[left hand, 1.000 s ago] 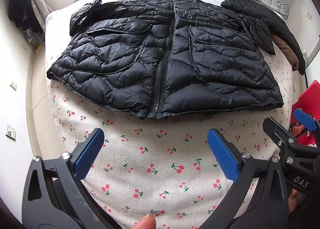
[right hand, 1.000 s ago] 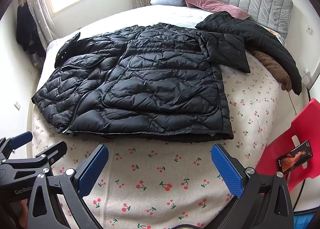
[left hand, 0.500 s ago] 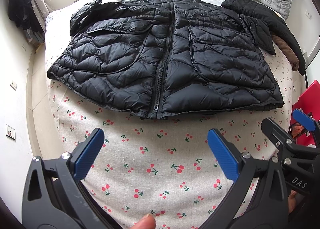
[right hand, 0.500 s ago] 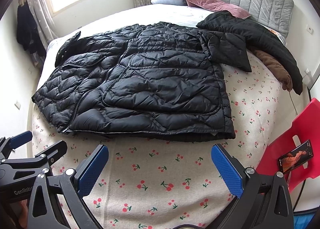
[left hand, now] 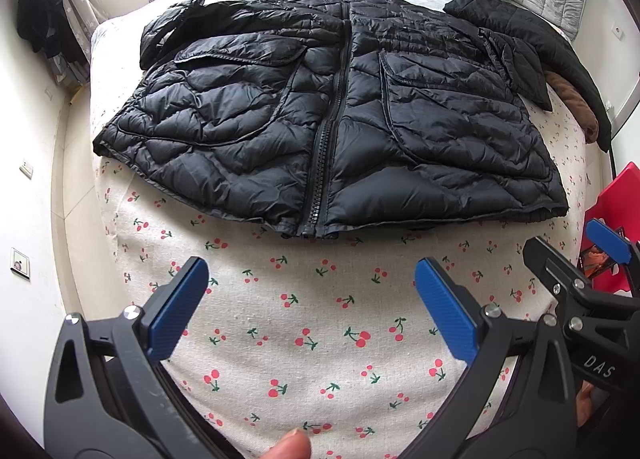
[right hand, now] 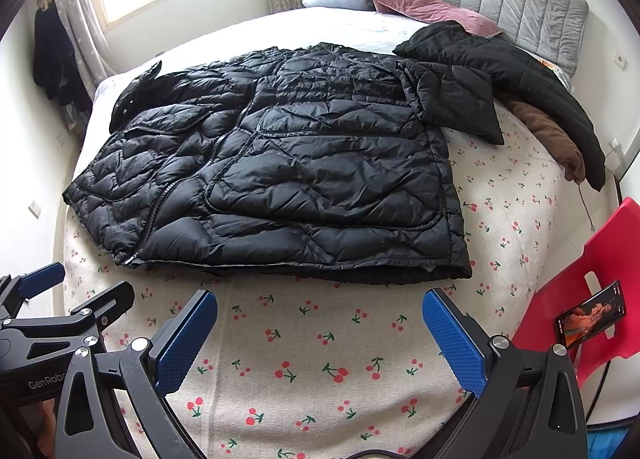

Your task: Fold large clothes

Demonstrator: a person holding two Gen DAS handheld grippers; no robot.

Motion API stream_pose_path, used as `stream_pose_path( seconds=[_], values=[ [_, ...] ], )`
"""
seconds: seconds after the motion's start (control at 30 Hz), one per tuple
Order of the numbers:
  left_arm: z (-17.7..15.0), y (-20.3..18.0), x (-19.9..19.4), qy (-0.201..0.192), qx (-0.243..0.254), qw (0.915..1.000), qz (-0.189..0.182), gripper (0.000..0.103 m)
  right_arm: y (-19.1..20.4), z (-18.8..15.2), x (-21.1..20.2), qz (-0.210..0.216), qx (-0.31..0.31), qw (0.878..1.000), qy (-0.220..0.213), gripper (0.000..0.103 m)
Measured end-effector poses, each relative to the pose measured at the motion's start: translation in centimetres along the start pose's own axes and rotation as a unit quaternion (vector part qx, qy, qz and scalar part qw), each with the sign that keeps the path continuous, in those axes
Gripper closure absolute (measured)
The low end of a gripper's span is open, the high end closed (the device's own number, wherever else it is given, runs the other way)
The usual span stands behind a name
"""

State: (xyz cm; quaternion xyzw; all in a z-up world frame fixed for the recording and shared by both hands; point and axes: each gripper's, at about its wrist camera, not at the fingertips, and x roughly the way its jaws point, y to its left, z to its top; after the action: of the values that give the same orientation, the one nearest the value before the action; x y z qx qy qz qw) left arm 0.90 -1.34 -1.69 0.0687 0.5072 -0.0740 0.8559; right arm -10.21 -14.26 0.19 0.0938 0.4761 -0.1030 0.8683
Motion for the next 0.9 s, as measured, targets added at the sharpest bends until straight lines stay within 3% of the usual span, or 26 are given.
stream_pose_path(
  seconds=[0.47, 0.7, 0.9],
  values=[
    [0.5, 1.0, 1.4, -0.006, -0.004, 0.9998, 0.019, 0.000, 0.2, 0.2, 0.9, -0.011, -0.005, 1.000, -0.010, 0.000],
    [1.1, 1.3, 1.5, -0.045, 0.037, 0.9974, 0.043, 0.000, -0.1, 0.9, 0.9, -0.038, -0.025, 0.998, -0.033, 0.000],
    [3.3, 3.8, 0.6, -0.032, 0.059, 0.9969, -0.041, 0.000, -1.2, 1.9, 1.6, 0.007, -0.030, 0.999, -0.018, 0.000]
  ],
)
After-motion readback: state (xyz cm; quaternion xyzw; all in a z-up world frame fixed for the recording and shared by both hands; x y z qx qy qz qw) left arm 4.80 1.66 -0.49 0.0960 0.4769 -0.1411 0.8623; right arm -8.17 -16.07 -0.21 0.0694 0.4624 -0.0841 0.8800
